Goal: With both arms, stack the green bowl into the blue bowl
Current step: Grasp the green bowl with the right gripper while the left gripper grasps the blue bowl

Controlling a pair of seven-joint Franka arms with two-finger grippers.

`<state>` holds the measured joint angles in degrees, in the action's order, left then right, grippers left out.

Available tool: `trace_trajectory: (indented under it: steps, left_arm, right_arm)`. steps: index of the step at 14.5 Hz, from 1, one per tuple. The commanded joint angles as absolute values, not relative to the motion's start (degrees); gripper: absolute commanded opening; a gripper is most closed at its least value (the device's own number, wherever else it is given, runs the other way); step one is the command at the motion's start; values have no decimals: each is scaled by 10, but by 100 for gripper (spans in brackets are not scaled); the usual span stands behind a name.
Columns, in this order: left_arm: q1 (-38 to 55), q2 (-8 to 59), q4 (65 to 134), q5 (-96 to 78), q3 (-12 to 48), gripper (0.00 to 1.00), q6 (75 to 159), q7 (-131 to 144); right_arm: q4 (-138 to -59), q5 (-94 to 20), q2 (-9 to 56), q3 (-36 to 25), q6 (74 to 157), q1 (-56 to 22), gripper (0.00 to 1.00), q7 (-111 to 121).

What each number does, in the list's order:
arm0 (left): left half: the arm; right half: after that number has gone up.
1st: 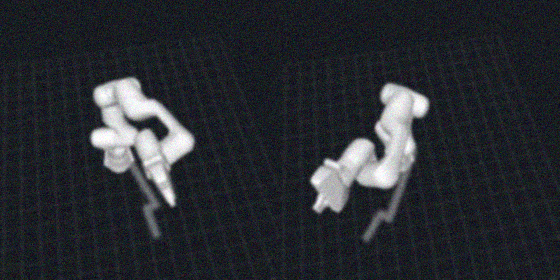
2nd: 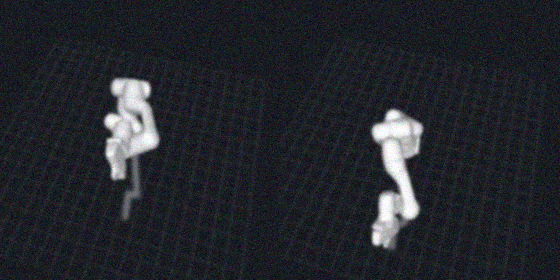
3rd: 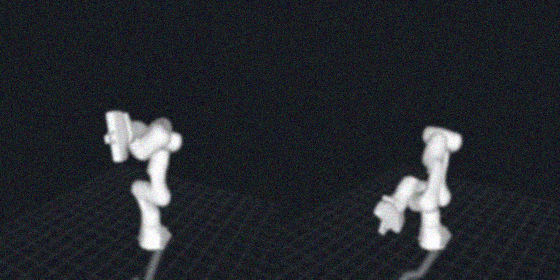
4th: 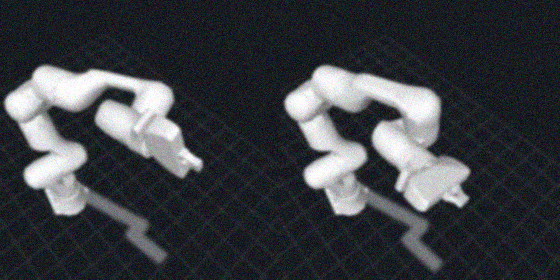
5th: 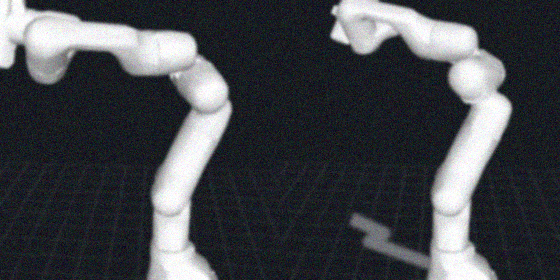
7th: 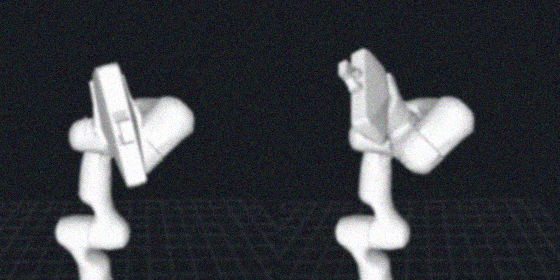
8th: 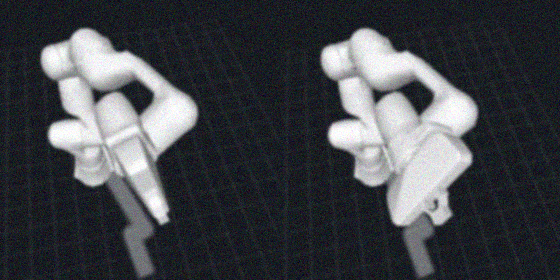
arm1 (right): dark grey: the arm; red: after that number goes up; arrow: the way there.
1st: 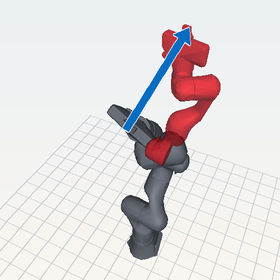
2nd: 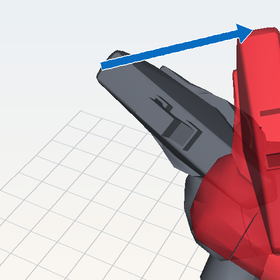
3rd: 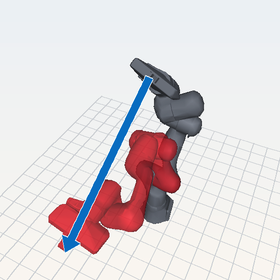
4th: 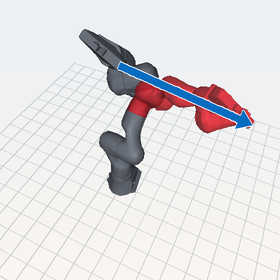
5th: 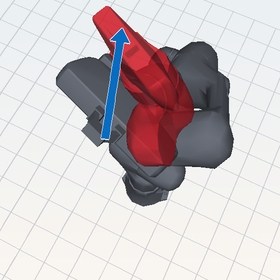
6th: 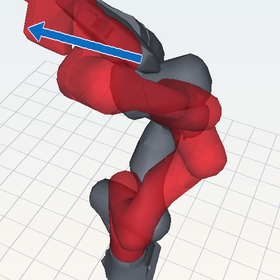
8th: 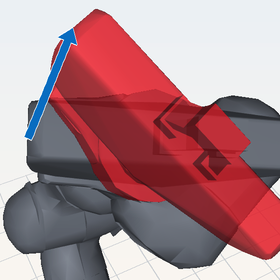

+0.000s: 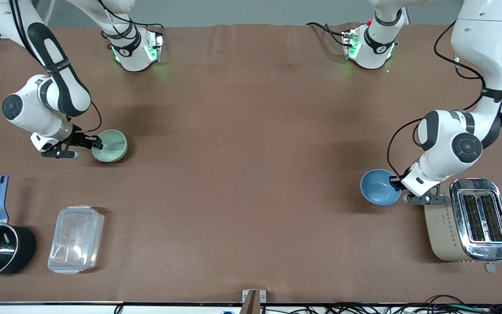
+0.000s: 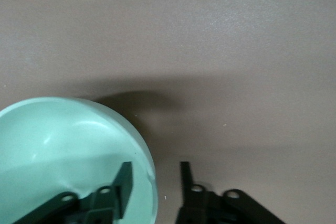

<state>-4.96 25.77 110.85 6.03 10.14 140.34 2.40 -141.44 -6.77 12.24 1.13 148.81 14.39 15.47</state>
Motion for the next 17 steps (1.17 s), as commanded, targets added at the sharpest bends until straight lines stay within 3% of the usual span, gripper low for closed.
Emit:
trace_trajectory:
  steps: [1, 5, 9, 15, 17]
  left_arm:
    - [-47, 255, 1092, 66, 134, 0, 1400, 40]
    - [-34, 265, 1078, 67, 198, 0, 1400, 116]
    - [66, 292, 1048, 68, 200, 0, 1400, 252]
    - [202, 372, 977, 74, 198, 0, 1400, 468]
    - [235, 395, 958, 73, 197, 0, 1400, 508]
  right_arm:
    - [-1429, -82, 104, 14, 1490, 141, 7, 164]
    - [-1423, -82, 92, 15, 1467, 135, 1, 160]
    - [-1362, -81, 72, 13, 1364, 135, 1, 164]
    - [-1129, -73, 64, 11, 1091, 138, 1, 159]
    - [-1066, -72, 64, 11, 1035, 135, 1, 156]
